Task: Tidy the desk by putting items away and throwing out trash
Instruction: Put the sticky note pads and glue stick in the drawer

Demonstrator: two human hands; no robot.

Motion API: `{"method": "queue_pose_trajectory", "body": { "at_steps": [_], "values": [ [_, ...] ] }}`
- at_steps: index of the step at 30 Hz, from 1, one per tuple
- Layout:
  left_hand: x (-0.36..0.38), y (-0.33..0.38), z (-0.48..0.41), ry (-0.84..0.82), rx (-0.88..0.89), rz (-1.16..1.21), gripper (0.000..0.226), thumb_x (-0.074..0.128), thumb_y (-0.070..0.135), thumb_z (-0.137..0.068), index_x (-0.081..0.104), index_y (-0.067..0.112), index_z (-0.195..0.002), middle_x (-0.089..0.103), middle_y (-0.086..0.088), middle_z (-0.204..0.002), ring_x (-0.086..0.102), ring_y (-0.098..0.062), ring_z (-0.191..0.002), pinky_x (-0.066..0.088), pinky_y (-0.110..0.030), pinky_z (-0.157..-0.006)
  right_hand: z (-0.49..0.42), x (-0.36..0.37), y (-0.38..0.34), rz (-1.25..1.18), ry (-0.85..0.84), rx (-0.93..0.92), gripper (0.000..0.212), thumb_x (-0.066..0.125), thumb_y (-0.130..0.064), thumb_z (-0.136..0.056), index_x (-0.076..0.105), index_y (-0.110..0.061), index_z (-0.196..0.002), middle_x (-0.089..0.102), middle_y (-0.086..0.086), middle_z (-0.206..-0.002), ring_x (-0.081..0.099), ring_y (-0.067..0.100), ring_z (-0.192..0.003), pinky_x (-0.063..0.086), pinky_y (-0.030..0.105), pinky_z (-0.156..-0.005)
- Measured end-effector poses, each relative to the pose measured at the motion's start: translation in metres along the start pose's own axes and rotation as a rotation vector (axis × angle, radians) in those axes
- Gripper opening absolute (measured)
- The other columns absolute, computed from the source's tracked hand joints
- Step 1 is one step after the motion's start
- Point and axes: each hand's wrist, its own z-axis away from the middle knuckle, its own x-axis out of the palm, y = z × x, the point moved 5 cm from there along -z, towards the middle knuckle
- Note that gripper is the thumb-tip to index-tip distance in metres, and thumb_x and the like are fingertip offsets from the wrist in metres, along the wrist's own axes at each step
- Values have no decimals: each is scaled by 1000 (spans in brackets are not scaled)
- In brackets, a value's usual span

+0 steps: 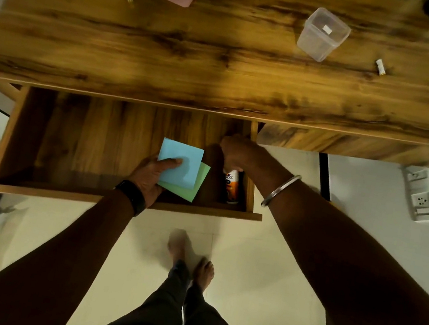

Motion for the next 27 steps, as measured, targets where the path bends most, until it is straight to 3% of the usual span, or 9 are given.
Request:
{"method": "queue_pose_trajectory", "body": {
  "at_steps": [5,9,11,13,15,17,19,22,27],
  "values": [
    [1,-2,-1,7,0,-3,39,73,15,-86,66,16,-124,71,-12,-122,65,-33,-113,54,-50,-96,5,1,-7,332,123,-103,28,72,-11,-91,71,-7,-119,65,15,-132,56,35,-129,42,49,-109],
    [0,-3,-3,21,4,-11,37,74,14,-85,66,17,-121,72,-9,-118,66,-32,-112,56,-48,-90,9,6,-3,453,144,-159,22,70,-11,-92,72,-9,-114,69,12,-122,57,34,-125,39,49,-112],
    [-1,-4,-4,42,16,-8,36,74,12,-85,66,17,-120,72,-7,-116,66,-30,-111,56,-44,-85,6,3,0,311,176,-187,14,71,-12,-91,73,-11,-106,69,8,-107,62,31,-117,47,46,-103],
    [0,-6,-6,43,21,9,39,73,10,-86,64,14,-124,71,-8,-119,66,-30,-112,56,-44,-86,6,-8,0,-112,227,-190,9,69,-19,-96,74,-14,-101,69,2,-100,66,23,-107,54,41,-91],
    [4,-6,-8,19,15,44,43,71,9,-88,62,11,-129,70,-10,-123,66,-29,-113,57,-43,-86,6,-13,-4,-644,175,-175,22,62,-31,-102,71,-20,-119,68,1,-119,63,17,-110,55,36,-88],
    [9,-4,-8,-20,20,62,46,69,8,-87,59,8,-133,69,-11,-125,67,-28,-113,58,-41,-85,8,-8,-15,-935,-11,-203,38,61,-37,-103,61,-28,-139,61,-2,-138,59,16,-119,56,38,-93],
    [15,-2,-8,-69,48,55,49,72,9,-83,61,10,-130,71,-9,-122,69,-26,-110,60,-39,-82,8,-2,-21,-893,-42,-264,42,68,-29,-100,61,-26,-141,63,0,-139,61,18,-121,58,43,-97],
    [21,0,-8,-78,77,-50,36,73,7,-83,67,12,-118,75,-7,-111,72,-25,-101,61,-36,-75,2,2,-12,-836,44,-204,31,75,-14,-93,70,-16,-124,71,7,-118,69,24,-109,63,47,-89],
    [14,-2,-20,75,160,-513,38,73,32,-89,66,7,-117,72,-12,-108,70,-28,-97,60,-40,-78,2,11,-5,-812,-105,-166,32,76,-2,-89,66,-17,-115,68,7,-115,68,22,-106,64,34,-78]
  ]
}}
